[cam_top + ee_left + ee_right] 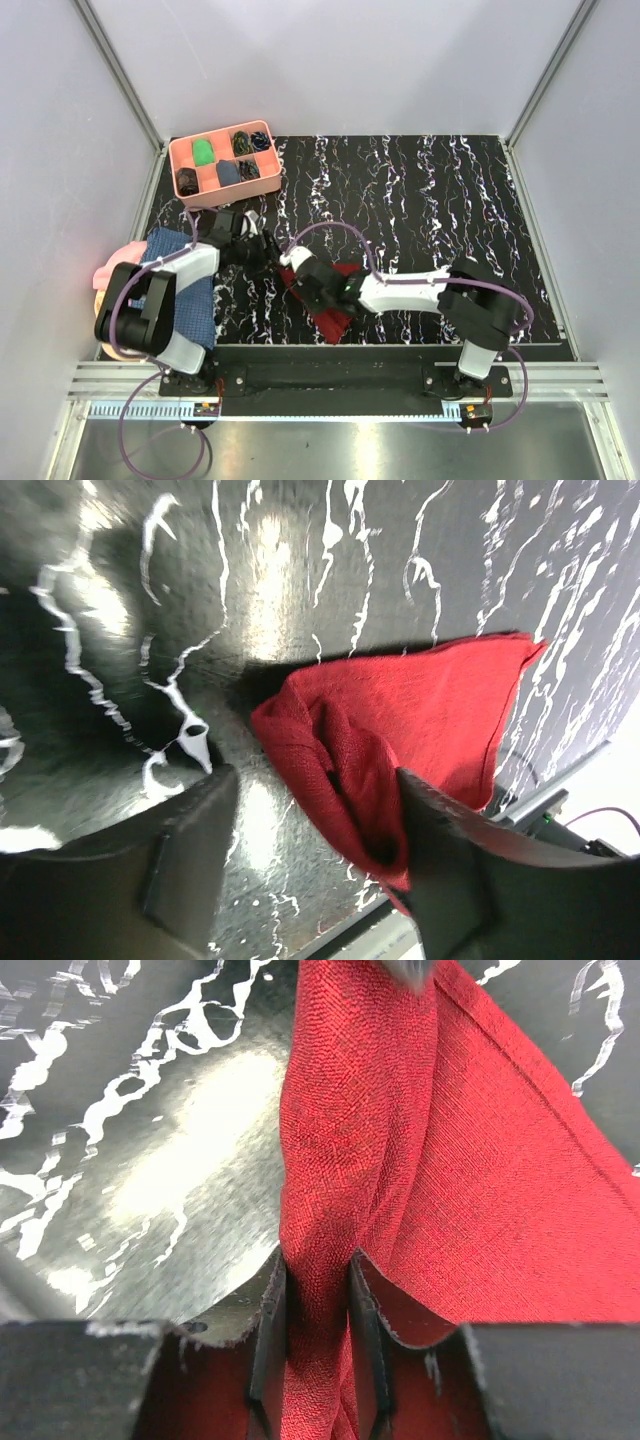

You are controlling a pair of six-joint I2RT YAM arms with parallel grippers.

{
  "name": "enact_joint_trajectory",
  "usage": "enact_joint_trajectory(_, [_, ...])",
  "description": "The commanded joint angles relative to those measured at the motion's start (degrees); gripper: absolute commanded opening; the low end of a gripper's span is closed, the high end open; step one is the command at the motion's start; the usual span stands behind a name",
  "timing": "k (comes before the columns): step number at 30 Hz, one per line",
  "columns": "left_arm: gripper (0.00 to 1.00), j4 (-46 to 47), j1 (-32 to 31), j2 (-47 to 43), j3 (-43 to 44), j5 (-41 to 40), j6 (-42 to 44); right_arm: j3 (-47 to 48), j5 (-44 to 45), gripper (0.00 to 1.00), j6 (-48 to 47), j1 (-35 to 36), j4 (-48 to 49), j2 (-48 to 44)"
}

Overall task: Fold the napkin, place the utensils inside, and roll it up
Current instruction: Roll the napkin with the utensil

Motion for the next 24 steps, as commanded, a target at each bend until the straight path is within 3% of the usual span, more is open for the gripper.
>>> enact_joint_trajectory(1, [0.72,-0.36,1.37,-5.52,-0.82,-4.91,1.36,-4.43,-23.46,0.24,3.92,-5.63,3.71,-3.08])
enact_joint_trajectory(12, [0.77,10.18,1.37,-14.57,-9.17,-6.75,1.54,-3.55,-45.43,0.23,4.97,-16.09,4.86,2.1])
enact_joint_trajectory(18, [0.86,13.16,1.37,-21.17,-11.81,-10.19,1.89,-2.58,-49.84,0.21,5.67,-18.65,4.86,5.71])
enact_joint_trajectory(24, [0.86,13.62,1.28,-21.0,-13.22,-8.36,1.36,-1.62,-51.16,0.21,5.24,-18.65,4.86,7.03])
